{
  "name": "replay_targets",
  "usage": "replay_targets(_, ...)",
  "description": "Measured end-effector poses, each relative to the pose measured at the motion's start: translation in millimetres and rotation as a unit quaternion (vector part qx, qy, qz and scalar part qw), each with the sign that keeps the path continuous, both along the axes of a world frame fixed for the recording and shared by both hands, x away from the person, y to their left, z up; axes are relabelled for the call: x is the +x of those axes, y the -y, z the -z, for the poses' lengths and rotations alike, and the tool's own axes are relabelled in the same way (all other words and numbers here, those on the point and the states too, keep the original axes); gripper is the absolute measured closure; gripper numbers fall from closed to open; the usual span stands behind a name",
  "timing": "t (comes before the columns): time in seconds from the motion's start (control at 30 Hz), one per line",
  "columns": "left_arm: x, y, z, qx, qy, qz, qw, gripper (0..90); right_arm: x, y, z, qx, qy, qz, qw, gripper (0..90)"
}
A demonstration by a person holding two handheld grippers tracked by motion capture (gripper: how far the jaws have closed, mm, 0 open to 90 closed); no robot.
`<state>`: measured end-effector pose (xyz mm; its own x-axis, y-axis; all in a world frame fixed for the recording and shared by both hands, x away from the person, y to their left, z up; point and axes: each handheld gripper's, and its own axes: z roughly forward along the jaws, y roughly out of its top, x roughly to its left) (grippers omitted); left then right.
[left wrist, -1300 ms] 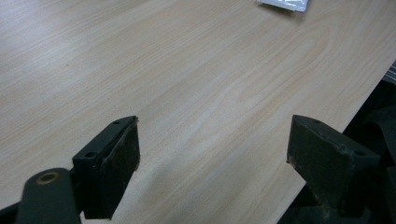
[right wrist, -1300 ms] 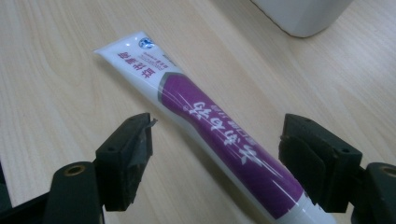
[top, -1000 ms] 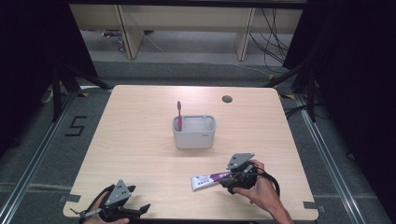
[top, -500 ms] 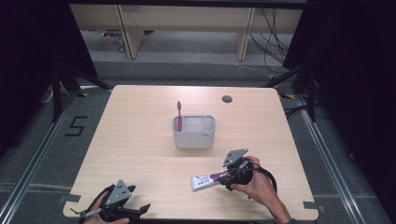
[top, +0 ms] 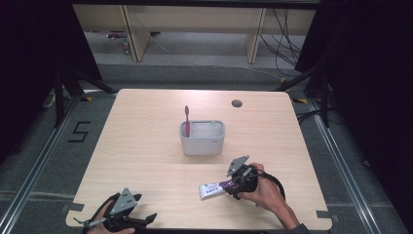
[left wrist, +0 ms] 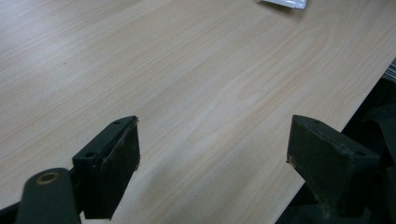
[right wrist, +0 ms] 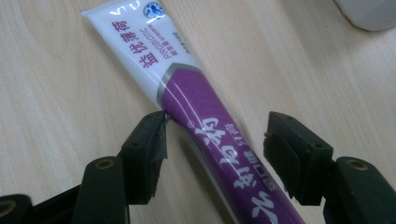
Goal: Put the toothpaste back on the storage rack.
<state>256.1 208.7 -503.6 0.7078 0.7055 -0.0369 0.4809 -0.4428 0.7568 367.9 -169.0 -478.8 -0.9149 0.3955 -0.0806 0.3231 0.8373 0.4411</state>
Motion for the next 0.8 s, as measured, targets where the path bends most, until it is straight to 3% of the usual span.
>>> replay_targets(0.4,0.4,-1.3,-0.7,0.01,0.001,0.006,0.9999,16.6,0.6,-2.8,1.3,-0.024,-0.005,-0.004,0.9997,46.6)
replay_targets(0.43,0.0,-0.2,0.0,0.001,0.0,0.001,1.0,16.6,0.7,-3.1,1.0,-0.026,-0.006,-0.006,0.9996,46.8)
replay_targets(0.63,0.6,-1.1,-0.5,0.01,0.001,0.004,0.9999,16.6,2.8,-5.5,0.7,-0.041,-0.008,-0.016,0.999,49.4)
replay_targets(0.7,0.2,-0.4,-0.4,0.003,0.001,0.004,1.0,16.6,2.6,-6.5,-0.4,-0.05,-0.023,-0.01,0.9985,50.1)
replay_targets(0.8,0.0,-0.7,-0.8,0.002,0.001,0.003,1.0,16.6,4.3,-8.6,-0.6,-0.059,-0.015,-0.019,0.998,51.6)
